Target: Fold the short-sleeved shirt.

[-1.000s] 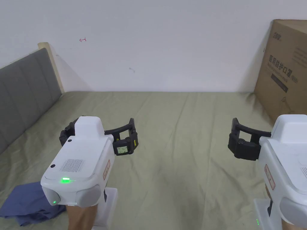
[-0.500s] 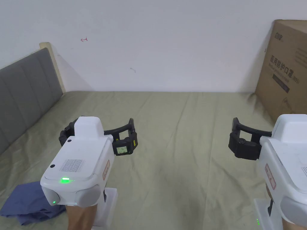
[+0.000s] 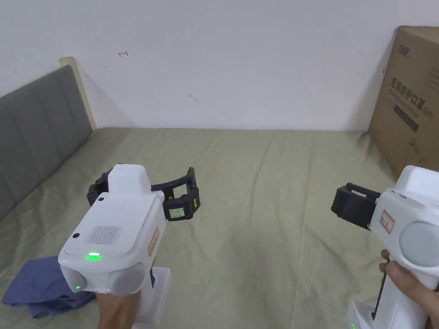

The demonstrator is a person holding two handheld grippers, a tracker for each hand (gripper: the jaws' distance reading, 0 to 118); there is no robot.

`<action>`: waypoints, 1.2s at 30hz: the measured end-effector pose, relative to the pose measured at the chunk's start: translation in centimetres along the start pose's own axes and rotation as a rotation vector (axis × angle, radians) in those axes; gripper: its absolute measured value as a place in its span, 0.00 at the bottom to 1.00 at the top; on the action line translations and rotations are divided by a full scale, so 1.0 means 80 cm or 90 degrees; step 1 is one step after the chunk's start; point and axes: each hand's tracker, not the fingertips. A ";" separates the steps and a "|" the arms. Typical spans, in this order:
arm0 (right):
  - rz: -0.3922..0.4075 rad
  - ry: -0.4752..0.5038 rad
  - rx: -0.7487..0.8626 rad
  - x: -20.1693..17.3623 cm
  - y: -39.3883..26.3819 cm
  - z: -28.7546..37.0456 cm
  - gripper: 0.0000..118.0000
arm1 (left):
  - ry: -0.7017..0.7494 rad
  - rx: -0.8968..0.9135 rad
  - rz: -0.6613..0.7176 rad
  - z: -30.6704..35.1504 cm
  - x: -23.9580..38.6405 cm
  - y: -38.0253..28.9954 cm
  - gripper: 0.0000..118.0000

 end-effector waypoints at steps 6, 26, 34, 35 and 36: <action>0.014 -0.001 -0.059 -0.009 0.006 -0.002 0.99 | -0.003 0.001 0.000 0.000 0.001 0.001 1.00; 0.038 0.043 0.066 -0.014 -0.004 0.010 0.99 | 0.003 0.005 0.004 0.001 -0.004 0.002 1.00; 0.070 0.073 0.293 -0.001 -0.024 0.024 0.99 | 0.005 0.009 0.010 0.002 -0.005 0.002 1.00; 0.065 0.074 0.309 0.001 -0.026 0.025 0.99 | 0.005 0.010 0.010 0.002 -0.004 0.002 1.00; 0.062 0.079 0.322 0.003 -0.028 0.026 0.99 | 0.005 0.010 0.010 0.002 -0.005 0.002 1.00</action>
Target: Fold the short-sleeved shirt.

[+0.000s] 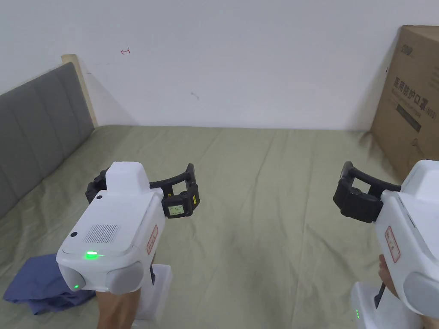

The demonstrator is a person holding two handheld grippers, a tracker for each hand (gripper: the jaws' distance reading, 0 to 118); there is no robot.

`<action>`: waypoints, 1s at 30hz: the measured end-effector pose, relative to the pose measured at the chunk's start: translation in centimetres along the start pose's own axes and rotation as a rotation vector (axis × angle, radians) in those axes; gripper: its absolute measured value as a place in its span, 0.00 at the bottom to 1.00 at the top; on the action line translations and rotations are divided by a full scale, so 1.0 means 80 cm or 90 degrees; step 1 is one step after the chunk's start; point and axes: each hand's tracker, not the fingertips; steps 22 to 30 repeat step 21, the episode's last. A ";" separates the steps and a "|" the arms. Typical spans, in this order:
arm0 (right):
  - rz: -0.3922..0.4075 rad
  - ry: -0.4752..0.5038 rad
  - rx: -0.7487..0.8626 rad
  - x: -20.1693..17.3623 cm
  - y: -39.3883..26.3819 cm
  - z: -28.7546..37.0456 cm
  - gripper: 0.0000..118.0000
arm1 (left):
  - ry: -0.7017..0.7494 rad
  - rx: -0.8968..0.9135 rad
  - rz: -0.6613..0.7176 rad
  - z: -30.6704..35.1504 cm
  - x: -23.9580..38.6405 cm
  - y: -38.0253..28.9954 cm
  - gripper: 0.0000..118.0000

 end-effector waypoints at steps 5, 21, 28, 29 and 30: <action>0.014 -0.002 0.004 0.003 0.001 0.001 0.99 | 0.000 0.001 -0.006 0.001 0.001 0.000 1.00; 0.037 0.008 -0.001 -0.021 0.009 0.014 0.99 | 0.000 0.005 -0.006 0.001 0.002 0.003 1.00; 0.037 0.008 -0.001 -0.021 0.009 0.014 0.99 | 0.000 0.005 -0.006 0.001 0.002 0.003 1.00; 0.037 0.008 -0.001 -0.021 0.009 0.014 0.99 | 0.000 0.005 -0.006 0.001 0.002 0.003 1.00; 0.037 0.008 -0.001 -0.021 0.009 0.014 0.99 | 0.000 0.005 -0.006 0.001 0.002 0.003 1.00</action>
